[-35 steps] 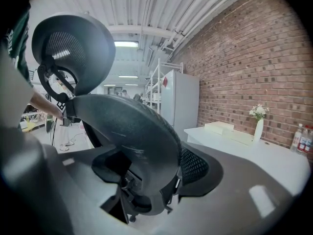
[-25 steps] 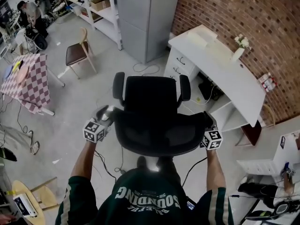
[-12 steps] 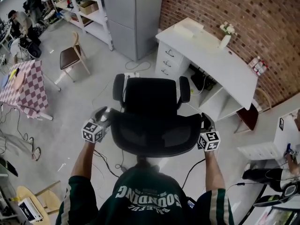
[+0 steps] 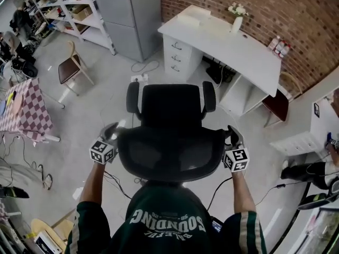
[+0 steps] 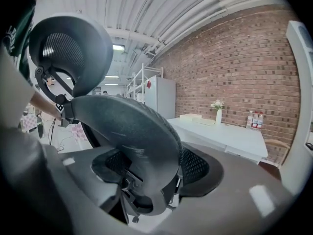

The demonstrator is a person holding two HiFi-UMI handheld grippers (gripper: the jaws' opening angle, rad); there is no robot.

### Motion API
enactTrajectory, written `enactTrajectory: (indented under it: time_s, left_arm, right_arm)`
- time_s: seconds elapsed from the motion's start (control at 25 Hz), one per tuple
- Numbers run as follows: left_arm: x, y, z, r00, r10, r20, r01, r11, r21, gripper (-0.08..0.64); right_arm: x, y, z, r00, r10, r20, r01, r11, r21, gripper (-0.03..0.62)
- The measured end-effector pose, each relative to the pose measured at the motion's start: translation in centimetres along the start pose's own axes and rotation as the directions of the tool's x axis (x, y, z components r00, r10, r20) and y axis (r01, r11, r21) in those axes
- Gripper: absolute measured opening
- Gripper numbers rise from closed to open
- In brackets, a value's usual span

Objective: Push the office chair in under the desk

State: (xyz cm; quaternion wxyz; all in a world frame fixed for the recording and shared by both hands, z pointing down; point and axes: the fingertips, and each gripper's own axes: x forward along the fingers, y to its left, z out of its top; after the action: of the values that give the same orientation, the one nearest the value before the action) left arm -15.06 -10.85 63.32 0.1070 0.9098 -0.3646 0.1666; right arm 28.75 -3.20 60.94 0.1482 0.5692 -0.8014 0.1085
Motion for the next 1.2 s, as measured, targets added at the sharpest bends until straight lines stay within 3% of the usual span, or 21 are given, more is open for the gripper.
enactTrajectory:
  time_s: [0.2, 0.44, 0.88, 1.2]
  left_arm:
    - [-0.3, -0.5, -0.2, 0.997, -0.071, 0.001, 0.071, 0.997, 0.026, 0.250]
    - [0.5, 2.0, 0.1, 0.986, -0.162, -0.024, 0.163, 0.984, 0.067, 0.252]
    - [2.3, 7.0, 1.3, 0.950, -0.306, -0.060, 0.311, 0.940, 0.137, 0.250]
    - [3.5, 8.1, 2.0, 0.930, -0.362, -0.060, 0.367, 0.916, 0.164, 0.244]
  right_arm:
    - [-2.8, 1.6, -1.1, 0.998, -0.061, 0.007, 0.061, 0.998, 0.025, 0.290]
    - [-4.6, 4.9, -2.1, 0.988, -0.151, 0.016, 0.151, 0.988, 0.038, 0.291]
    - [-4.4, 10.4, -2.2, 0.958, -0.286, -0.009, 0.285, 0.955, 0.083, 0.283]
    - [-4.8, 12.0, -2.5, 0.938, -0.345, -0.035, 0.347, 0.934, 0.084, 0.274]
